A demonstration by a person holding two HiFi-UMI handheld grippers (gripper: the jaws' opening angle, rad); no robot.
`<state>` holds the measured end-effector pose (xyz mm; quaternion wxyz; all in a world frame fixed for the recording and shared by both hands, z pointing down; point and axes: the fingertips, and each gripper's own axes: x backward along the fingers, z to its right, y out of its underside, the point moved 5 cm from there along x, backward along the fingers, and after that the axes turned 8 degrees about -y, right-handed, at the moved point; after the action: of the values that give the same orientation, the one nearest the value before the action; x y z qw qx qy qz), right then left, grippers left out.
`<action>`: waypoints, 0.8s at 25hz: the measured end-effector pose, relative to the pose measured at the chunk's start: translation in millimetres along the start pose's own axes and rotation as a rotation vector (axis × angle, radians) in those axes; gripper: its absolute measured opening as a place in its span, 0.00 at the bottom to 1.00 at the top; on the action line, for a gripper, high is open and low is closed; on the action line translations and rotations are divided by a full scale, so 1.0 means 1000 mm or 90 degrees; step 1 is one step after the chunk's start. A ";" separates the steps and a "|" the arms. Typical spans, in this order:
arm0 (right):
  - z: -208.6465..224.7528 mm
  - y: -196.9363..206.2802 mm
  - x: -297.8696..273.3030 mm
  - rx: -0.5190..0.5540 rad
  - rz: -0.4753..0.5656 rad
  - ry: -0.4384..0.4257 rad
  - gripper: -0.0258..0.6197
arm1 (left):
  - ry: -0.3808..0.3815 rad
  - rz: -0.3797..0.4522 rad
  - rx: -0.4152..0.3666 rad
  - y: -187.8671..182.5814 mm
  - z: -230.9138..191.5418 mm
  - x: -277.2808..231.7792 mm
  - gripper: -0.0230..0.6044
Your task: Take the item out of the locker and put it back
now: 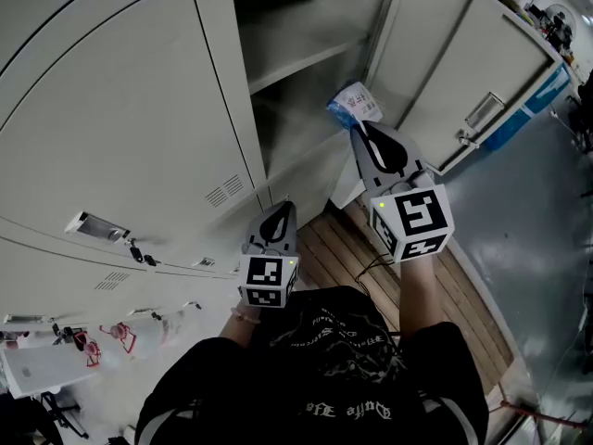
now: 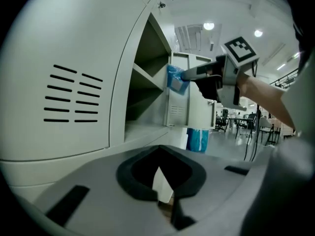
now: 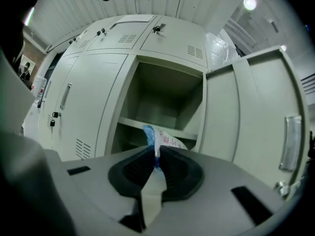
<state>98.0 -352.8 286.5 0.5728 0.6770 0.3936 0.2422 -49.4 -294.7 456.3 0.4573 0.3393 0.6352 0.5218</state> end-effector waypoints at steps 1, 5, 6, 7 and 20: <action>0.004 -0.008 -0.004 0.008 0.005 0.004 0.09 | 0.005 0.002 -0.002 -0.001 -0.002 -0.001 0.05; 0.012 -0.041 -0.023 0.052 0.024 -0.007 0.09 | 0.012 0.000 -0.008 -0.003 -0.011 -0.003 0.05; 0.013 -0.048 -0.028 0.065 0.024 -0.012 0.09 | 0.012 -0.002 -0.006 -0.003 -0.013 -0.003 0.05; 0.014 -0.054 -0.035 0.077 0.023 -0.017 0.09 | 0.011 -0.003 -0.003 -0.003 -0.014 -0.002 0.05; 0.010 -0.087 -0.131 0.178 -0.046 -0.051 0.09 | -0.002 0.002 0.017 0.005 -0.033 0.008 0.05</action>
<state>8.6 -461.5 215.9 0.4964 0.7449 0.4244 0.1368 -82.8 -298.1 460.3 0.4526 0.3472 0.6409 0.5136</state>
